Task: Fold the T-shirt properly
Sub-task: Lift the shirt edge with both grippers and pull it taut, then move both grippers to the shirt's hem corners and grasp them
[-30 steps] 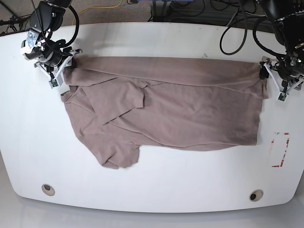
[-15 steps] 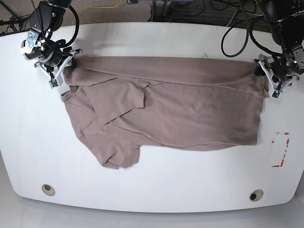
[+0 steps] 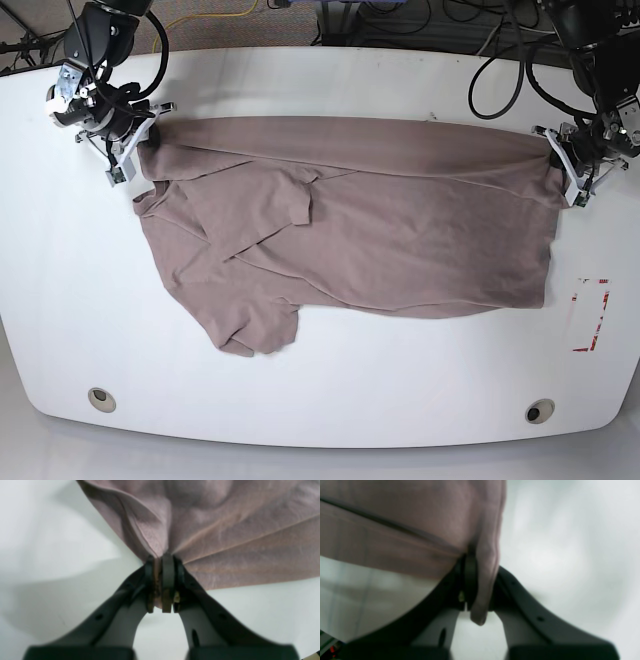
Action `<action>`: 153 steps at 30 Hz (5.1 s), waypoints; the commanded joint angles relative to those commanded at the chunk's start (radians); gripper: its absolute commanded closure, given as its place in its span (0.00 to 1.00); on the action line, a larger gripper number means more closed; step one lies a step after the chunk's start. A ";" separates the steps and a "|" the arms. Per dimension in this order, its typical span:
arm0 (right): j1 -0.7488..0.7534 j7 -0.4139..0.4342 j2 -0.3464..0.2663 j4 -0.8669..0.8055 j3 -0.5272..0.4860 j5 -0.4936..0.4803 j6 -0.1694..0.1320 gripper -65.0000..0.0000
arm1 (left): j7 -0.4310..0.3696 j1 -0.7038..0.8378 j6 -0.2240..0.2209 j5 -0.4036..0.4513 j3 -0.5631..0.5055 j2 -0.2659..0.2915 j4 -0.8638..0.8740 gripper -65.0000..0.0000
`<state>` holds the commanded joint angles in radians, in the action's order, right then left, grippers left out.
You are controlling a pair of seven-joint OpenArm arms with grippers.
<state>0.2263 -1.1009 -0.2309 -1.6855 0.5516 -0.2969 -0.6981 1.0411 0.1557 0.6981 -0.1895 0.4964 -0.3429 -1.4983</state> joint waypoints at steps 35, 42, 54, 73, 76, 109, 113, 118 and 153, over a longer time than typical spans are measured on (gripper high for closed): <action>0.256 -0.005 0.002 -0.203 0.009 0.002 0.000 0.75 | 0.002 0.308 0.000 0.000 0.135 -0.008 -0.288 0.68; 0.261 -0.005 0.003 -0.259 0.011 -0.005 0.000 0.22 | 0.002 0.287 0.000 -0.003 0.138 -0.008 -0.288 0.15; 0.233 -0.054 0.025 -0.339 0.012 0.000 0.000 0.11 | 0.199 0.183 0.000 -0.080 0.144 -0.055 -0.408 0.14; -0.009 -0.061 0.032 -0.293 0.038 0.003 0.000 0.11 | 0.227 0.046 0.000 -0.097 0.203 -0.049 -0.456 0.14; -0.060 -0.061 0.035 -0.259 0.021 0.003 0.000 0.11 | 0.209 0.044 0.000 -0.095 0.212 -0.048 -0.454 0.17; -0.560 0.250 -0.002 0.508 -0.164 0.095 0.000 0.11 | 0.181 0.002 0.000 -0.095 0.207 -0.048 -0.453 0.19; -0.571 0.293 0.012 0.572 -0.167 0.100 0.000 0.11 | 0.180 -0.025 0.000 -0.095 0.203 -0.048 -0.453 0.19; -0.577 0.328 0.014 0.626 -0.167 0.100 0.000 0.12 | 0.180 -0.038 0.000 -0.095 0.203 -0.048 -0.410 0.19; -0.577 0.342 0.020 0.652 -0.167 0.100 0.000 1.00 | -0.127 -0.454 0.000 -0.097 0.002 -0.049 0.347 0.06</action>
<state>-0.3506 -0.7587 -0.2110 -1.0334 0.3844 -0.1972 -0.6981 0.9137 -0.2984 0.6981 -0.2862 0.4979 -0.3920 -1.1515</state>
